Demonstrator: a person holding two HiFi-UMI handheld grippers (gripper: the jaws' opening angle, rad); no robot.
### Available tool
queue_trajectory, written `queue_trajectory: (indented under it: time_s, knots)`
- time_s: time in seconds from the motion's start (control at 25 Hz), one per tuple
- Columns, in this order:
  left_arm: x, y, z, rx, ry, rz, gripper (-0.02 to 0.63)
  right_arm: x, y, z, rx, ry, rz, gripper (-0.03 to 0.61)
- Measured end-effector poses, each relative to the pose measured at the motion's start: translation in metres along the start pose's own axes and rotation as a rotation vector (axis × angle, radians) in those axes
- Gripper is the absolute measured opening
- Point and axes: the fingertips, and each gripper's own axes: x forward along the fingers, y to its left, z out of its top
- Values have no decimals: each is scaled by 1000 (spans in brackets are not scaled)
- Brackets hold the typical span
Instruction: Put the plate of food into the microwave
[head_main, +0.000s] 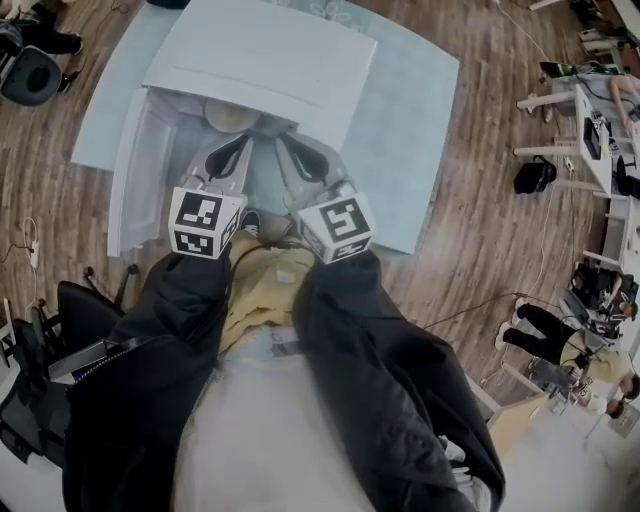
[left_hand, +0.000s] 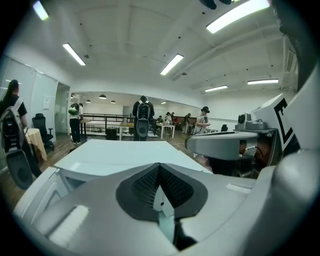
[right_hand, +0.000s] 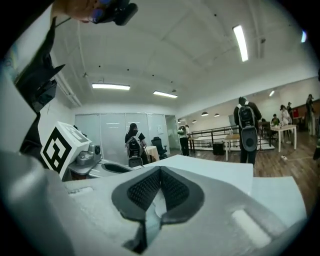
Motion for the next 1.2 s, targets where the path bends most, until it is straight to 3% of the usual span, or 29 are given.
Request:
queue_trajectory:
  time_s: [0.32, 0.52, 0.92, 1.2]
  knots:
    - [-3, -5, 33, 77, -70, -6, 0, -8, 1, 28, -103, -44, -54, -3]
    - [-7, -6, 51, 186, -93, 18, 0, -8, -2, 40, -101, -78, -72, -3]
    - [-12, -16, 67, 299, -126, 32, 0, -10, 1, 50, -139, -110, -84, -6]
    - [5, -30, 83, 305, -134, 51, 0, -20, -23, 62, -148, -113, -78, -8]
